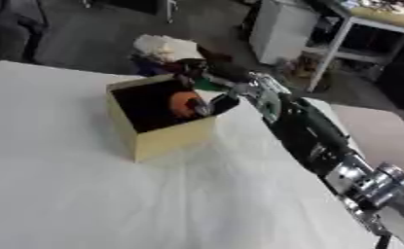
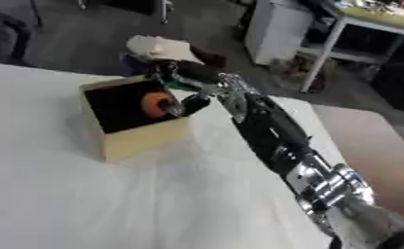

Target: Pick up objects on the table and place them in the box.

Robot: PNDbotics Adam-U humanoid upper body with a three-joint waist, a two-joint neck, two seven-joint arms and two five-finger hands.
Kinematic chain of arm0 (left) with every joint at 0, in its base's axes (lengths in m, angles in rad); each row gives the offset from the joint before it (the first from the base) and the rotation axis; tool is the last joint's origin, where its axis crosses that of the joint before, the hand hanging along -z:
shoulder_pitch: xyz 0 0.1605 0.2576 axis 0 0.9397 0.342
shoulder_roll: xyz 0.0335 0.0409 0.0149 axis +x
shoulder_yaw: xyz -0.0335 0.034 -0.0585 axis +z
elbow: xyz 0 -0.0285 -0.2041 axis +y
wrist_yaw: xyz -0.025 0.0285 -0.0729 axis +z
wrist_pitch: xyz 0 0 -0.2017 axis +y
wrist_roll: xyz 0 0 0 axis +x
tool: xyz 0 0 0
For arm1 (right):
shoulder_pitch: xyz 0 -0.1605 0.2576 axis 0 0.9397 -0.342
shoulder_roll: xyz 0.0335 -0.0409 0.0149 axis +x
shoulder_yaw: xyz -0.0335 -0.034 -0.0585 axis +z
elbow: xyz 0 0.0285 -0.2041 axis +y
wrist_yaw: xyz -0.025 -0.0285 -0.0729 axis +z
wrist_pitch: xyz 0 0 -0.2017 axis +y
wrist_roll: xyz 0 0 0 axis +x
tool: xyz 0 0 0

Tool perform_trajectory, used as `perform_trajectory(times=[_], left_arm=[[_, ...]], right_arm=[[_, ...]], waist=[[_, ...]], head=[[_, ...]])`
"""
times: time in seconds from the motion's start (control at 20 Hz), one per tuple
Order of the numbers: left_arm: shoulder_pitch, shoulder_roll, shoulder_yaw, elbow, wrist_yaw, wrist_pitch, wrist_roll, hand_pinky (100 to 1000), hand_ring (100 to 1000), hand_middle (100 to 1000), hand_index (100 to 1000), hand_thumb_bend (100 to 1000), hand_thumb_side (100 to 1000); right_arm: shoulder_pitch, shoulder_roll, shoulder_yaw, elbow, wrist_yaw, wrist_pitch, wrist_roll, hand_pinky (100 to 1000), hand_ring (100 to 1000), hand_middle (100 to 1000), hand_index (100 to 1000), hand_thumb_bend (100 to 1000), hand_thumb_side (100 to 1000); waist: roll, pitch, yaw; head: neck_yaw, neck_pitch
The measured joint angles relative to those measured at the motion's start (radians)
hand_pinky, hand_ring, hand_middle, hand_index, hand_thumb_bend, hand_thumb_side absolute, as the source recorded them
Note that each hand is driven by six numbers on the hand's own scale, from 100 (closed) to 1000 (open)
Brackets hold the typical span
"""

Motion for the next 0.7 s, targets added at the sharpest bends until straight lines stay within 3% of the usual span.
perform_trajectory(times=[0.4,0.55,0.7], left_arm=[[0.002,0.0,0.0,0.0,0.0,0.005,-0.004,812,735,678,878,100,767],[0.012,0.0,0.001,0.0,0.0,0.007,-0.003,812,735,678,878,100,769],[0.03,0.001,0.008,0.0,0.0,0.013,0.002,813,735,677,878,100,770]], right_arm=[[0.006,-0.001,-0.002,-0.018,0.091,0.117,-0.191,847,924,795,907,100,200],[0.025,-0.021,-0.008,-0.084,0.058,0.138,-0.243,838,917,788,909,100,194],[0.06,-0.056,-0.017,-0.167,-0.029,0.154,-0.261,826,924,778,909,100,210]], waist=[[0.003,-0.001,-0.029],[0.008,-0.004,-0.056],[0.02,-0.01,-0.096]], head=[[0.011,0.001],[0.03,0.008],[0.051,0.022]])
